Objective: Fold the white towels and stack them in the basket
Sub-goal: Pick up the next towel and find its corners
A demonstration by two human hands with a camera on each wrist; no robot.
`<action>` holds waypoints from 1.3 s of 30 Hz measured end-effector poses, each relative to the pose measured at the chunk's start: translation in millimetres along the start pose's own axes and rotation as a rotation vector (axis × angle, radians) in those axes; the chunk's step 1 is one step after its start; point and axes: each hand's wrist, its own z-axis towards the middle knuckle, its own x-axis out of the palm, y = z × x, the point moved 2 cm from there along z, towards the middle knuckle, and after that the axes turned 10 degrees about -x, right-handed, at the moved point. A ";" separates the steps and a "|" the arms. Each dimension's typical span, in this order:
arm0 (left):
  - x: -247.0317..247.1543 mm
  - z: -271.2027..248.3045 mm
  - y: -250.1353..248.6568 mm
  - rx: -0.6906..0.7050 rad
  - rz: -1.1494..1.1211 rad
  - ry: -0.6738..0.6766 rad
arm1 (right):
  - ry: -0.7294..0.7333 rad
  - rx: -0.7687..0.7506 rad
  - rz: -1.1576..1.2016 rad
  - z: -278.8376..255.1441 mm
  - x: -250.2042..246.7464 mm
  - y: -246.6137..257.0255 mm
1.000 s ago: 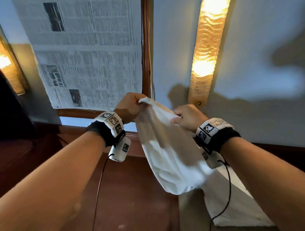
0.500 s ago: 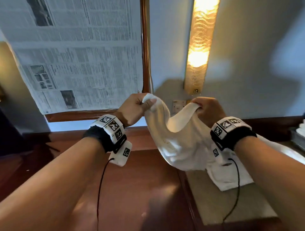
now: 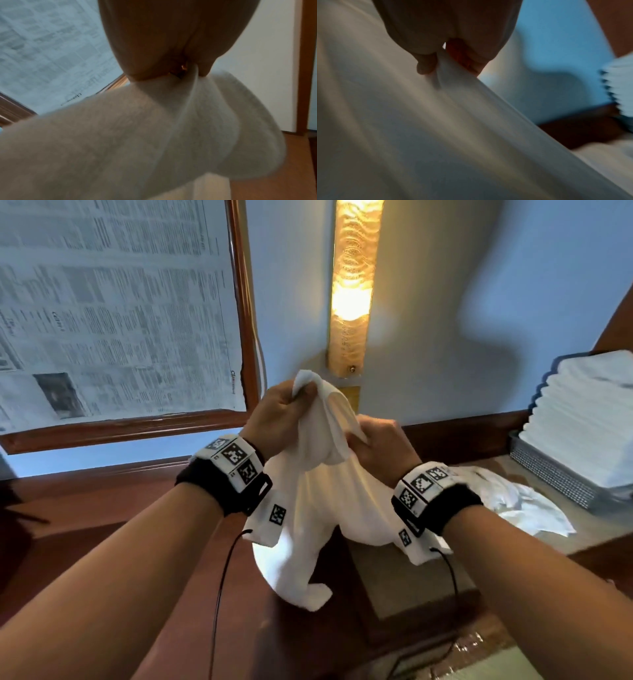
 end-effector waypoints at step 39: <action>41.1 -64.7 -24.1 -0.291 0.127 -0.118 | 0.087 0.171 0.381 -15.3 -19.7 -15.2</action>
